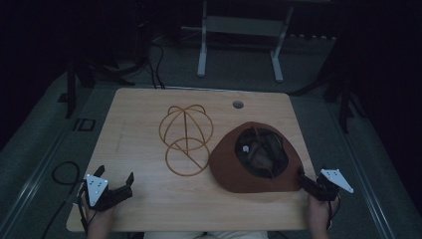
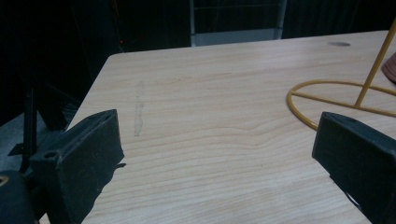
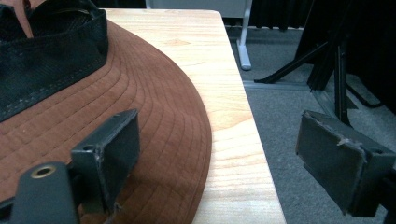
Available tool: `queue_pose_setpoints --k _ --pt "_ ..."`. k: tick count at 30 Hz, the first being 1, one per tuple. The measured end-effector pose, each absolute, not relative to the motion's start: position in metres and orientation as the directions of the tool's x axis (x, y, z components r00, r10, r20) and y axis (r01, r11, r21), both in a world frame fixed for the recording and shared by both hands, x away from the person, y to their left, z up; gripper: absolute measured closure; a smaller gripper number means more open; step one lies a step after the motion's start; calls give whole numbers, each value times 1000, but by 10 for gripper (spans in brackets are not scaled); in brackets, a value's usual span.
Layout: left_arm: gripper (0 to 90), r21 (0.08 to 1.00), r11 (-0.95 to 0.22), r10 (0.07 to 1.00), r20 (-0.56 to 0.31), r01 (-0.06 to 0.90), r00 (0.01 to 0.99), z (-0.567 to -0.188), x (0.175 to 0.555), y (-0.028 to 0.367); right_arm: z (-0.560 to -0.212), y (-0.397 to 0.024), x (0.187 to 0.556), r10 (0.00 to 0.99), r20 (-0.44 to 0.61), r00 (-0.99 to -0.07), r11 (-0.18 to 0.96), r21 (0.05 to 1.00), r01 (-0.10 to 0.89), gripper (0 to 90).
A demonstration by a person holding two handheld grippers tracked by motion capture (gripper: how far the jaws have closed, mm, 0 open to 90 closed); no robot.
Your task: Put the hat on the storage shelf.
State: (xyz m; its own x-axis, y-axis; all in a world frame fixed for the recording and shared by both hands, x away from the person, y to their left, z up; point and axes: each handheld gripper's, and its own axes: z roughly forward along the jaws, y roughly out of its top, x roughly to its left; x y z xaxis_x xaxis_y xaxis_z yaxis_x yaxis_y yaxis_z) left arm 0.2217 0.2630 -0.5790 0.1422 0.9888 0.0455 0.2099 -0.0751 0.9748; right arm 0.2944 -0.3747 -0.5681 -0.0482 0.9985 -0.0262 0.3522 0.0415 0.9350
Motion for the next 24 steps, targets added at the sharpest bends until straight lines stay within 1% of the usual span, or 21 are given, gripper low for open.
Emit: queue_pose_setpoints --k 2,5,9,10,13,16,21,24 --pt "21 975 -79 988 49 208 148 -579 222 262 -568 -375 295 999 -25 -43 39 936 349 139" --pt "21 976 -80 986 48 204 157 -579 222 261 -568 -376 295 999 8 -40 7 936 353 139" --pt "22 976 -83 986 50 200 160 -577 221 261 -566 -376 294 998 33 -57 -10 928 371 139" --pt "22 976 -81 986 48 202 161 -578 221 261 -564 -375 293 997 46 -67 -18 927 374 139" --pt "22 975 -83 986 50 206 162 -578 221 261 -556 -371 293 995 38 -97 2 927 375 138" --pt "22 974 -86 984 52 207 168 -578 221 260 -544 -367 296 984 85 -157 -15 917 399 136" --pt "22 976 -85 980 46 201 193 -578 221 258 -527 -359 306 978 42 -204 44 914 403 135" --pt "22 977 -81 978 39 197 206 -578 222 257 -519 -358 313 972 47 -231 54 910 410 135"
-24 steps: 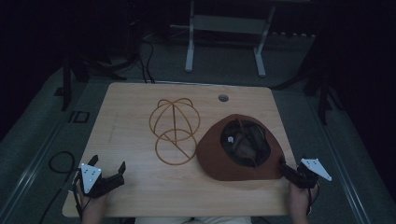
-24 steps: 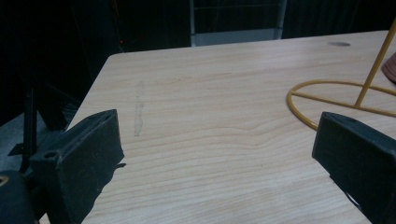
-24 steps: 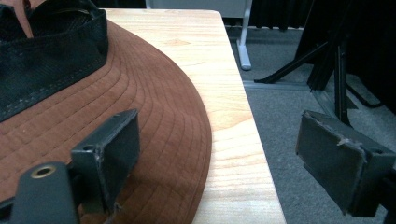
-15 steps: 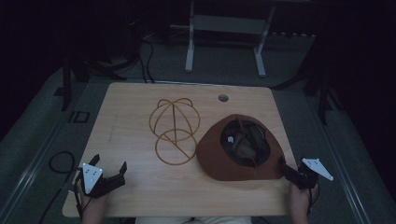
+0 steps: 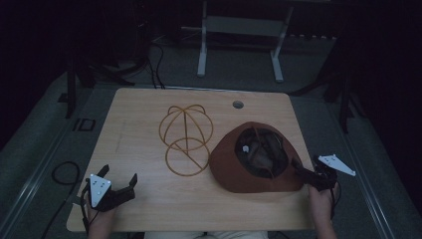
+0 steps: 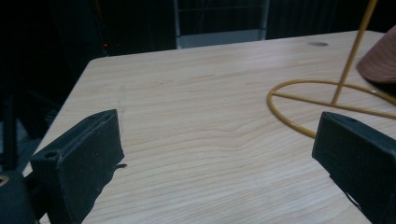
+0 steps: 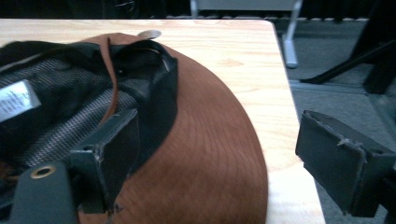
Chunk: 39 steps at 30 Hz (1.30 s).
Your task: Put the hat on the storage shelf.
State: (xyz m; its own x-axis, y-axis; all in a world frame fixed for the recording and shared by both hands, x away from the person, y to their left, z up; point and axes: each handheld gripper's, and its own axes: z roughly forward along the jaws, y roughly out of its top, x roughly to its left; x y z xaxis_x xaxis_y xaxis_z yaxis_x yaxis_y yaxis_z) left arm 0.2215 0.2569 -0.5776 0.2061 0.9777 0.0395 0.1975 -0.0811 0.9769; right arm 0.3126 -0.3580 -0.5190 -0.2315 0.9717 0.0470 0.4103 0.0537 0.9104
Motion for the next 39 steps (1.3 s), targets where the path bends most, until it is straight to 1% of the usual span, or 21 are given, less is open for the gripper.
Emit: queue_pose_setpoints --k 8,15,21,24,28,29,30,32,37,39 --pt "22 977 -75 975 30 202 218 -577 222 257 -501 -357 334 957 55 -285 79 896 437 135" --pt "22 972 -111 970 60 209 235 -577 222 253 -493 -350 353 950 45 -309 108 880 462 128" --pt "22 967 -118 969 62 226 238 -577 222 253 -495 -339 372 925 8 -380 192 853 486 128" --pt "22 966 -116 968 58 230 244 -577 222 253 -497 -332 386 913 -5 -408 233 827 512 136" --pt "22 966 -116 968 58 229 245 -576 222 253 -502 -323 402 901 -26 -434 283 793 539 185" --pt "22 966 -117 967 58 229 248 -576 222 252 -502 -321 405 900 -31 -435 289 789 542 230" --pt "22 966 -116 967 57 230 249 -576 222 252 -503 -318 408 897 -52 -440 311 780 542 243" --pt "22 965 -112 966 50 235 254 -576 222 252 -505 -314 415 895 -71 -440 332 765 552 259" --pt "22 965 -115 965 52 235 258 -576 222 252 -511 -307 433 893 -75 -444 355 724 592 295" --pt "22 966 -113 965 49 234 259 -575 222 252 -513 -304 438 889 -77 -452 367 711 600 324"
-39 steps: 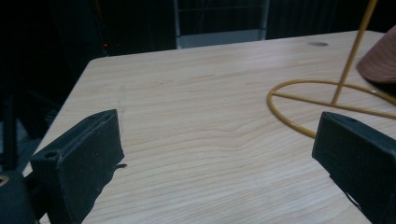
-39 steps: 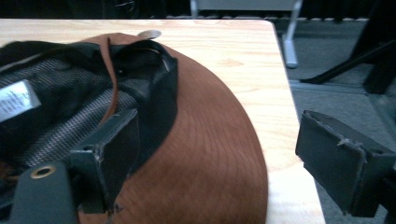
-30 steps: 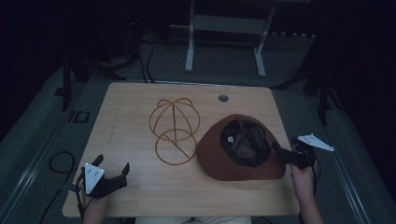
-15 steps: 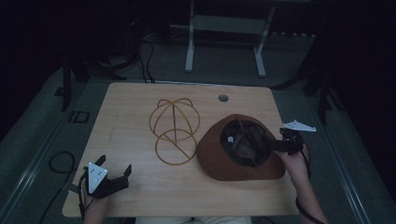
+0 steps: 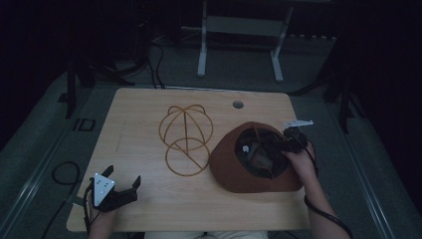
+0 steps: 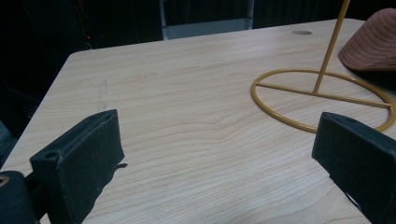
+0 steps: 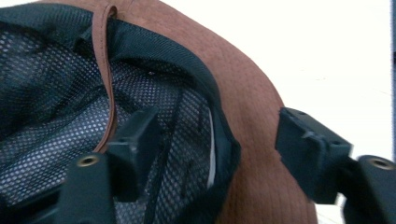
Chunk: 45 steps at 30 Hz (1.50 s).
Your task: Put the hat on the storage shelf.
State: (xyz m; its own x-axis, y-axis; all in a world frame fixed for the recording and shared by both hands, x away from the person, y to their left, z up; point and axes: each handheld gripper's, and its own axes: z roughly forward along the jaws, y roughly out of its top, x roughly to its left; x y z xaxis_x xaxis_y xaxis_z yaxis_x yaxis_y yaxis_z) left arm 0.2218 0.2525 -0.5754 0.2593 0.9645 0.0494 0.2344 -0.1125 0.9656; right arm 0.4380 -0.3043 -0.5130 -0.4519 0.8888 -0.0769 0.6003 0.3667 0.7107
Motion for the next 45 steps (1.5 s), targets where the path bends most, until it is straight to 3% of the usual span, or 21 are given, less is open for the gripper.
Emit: queue_pose_setpoints --k 10,22,36,45 --pt "22 964 -112 964 46 242 262 -575 222 253 -531 -286 451 855 -187 -484 488 605 628 450" --pt "22 962 -110 966 44 250 256 -575 222 253 -537 -282 450 874 -275 -401 483 591 646 820" --pt "22 959 -111 965 42 262 257 -576 224 252 -501 -300 429 921 -174 -347 359 725 588 842" --pt "22 957 -123 956 43 263 291 -569 223 244 -460 -313 398 940 -82 -332 244 840 484 844"
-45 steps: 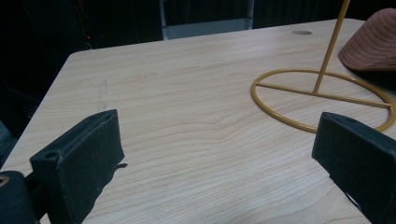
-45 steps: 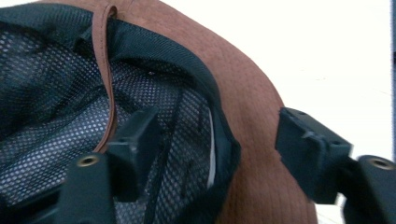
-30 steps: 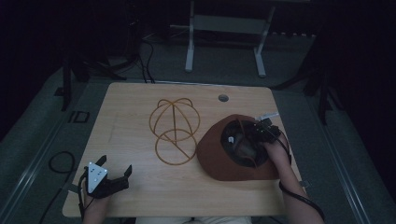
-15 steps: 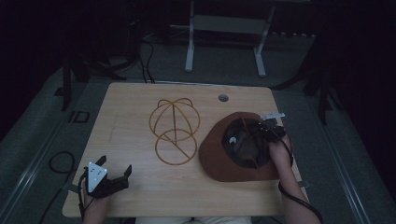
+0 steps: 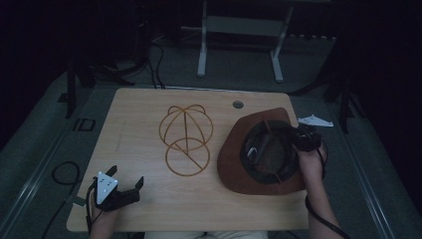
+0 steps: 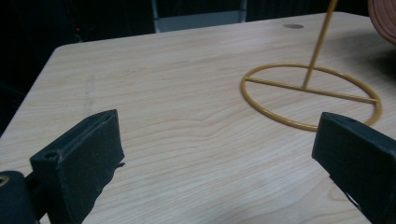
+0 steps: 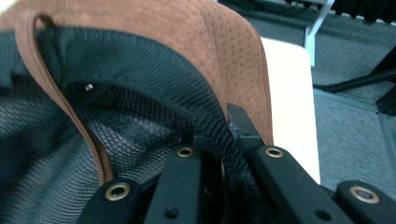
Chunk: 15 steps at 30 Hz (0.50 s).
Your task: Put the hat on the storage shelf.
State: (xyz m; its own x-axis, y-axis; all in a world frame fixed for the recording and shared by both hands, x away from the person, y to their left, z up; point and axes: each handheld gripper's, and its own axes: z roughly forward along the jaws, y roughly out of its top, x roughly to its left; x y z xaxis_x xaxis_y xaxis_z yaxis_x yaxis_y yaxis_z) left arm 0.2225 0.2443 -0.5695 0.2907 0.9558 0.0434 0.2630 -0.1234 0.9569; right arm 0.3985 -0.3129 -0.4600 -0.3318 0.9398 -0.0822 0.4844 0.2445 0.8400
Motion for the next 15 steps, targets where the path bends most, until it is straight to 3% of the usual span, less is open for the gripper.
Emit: queue_pose_setpoints --k 9,15 --pt "22 968 -134 917 41 210 397 -540 215 228 -432 -321 386 949 -21 -316 159 895 418 843" --pt "22 979 -108 921 32 175 389 -512 210 219 -422 -325 383 951 1 -308 129 907 402 843"
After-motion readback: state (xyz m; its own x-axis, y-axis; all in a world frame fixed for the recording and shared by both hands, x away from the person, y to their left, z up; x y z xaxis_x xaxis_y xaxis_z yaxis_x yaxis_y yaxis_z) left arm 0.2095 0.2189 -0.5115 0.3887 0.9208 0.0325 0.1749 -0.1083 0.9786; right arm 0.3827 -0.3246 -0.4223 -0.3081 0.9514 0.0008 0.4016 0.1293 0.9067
